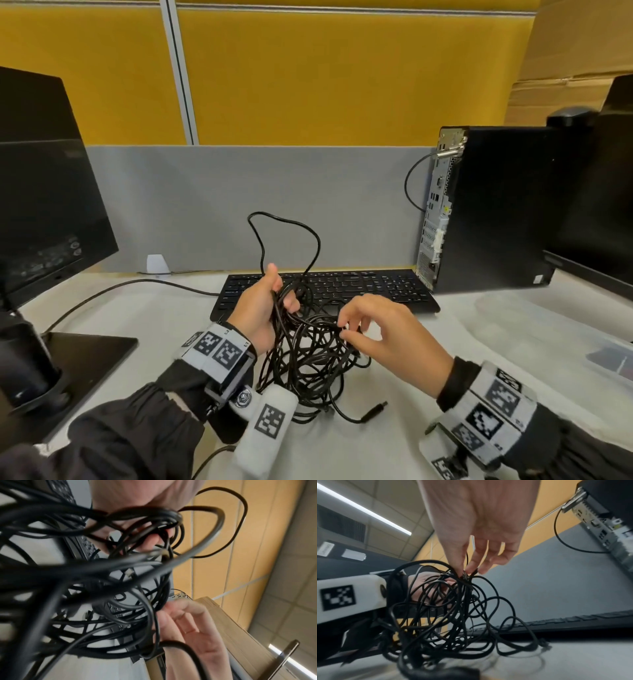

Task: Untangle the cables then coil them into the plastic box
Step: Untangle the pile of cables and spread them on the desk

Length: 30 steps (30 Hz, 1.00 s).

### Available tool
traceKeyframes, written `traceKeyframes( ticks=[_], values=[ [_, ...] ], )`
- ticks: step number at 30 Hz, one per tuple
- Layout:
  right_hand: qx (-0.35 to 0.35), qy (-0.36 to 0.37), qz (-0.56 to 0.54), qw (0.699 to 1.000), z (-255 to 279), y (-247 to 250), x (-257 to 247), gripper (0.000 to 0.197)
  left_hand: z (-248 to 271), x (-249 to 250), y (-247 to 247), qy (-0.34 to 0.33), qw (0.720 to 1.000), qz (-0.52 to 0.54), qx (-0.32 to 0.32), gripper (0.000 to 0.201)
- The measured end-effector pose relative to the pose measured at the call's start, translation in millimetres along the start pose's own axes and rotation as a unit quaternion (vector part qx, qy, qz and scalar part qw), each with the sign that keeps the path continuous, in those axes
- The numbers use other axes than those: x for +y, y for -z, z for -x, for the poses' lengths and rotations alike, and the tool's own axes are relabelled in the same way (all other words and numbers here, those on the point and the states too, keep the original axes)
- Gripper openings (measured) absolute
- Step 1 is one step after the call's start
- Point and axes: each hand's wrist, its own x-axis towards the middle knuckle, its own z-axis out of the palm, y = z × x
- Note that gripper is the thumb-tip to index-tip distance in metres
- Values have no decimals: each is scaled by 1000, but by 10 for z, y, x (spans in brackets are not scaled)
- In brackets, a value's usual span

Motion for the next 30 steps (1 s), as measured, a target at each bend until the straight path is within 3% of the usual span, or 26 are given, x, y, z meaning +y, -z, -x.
traceKeyframes(
  ticks=[2, 8, 12, 17, 25, 30],
  values=[
    [19, 24, 11, 999, -19, -30, -36, 8, 0, 5, 27, 10, 999, 41, -24, 41],
    [19, -20, 3, 1000, -53, -76, -67, 42, -66, -31, 143, -25, 987, 100, -127, 48],
    [-54, -64, -79, 993, -40, -111, -100, 56, -51, -10, 126, -67, 969, 141, -191, 51],
    [-23, -66, -144, 987, -40, -128, -132, 64, -118, -1, 236, -51, 935, 205, -284, 48],
    [47, -43, -171, 983, -17, -99, -137, 67, -140, 20, 283, -46, 908, 236, -345, 46],
    [114, 15, -181, 977, 3, -96, -158, 63, -126, 92, 273, -57, 917, 232, -320, 46]
  ],
)
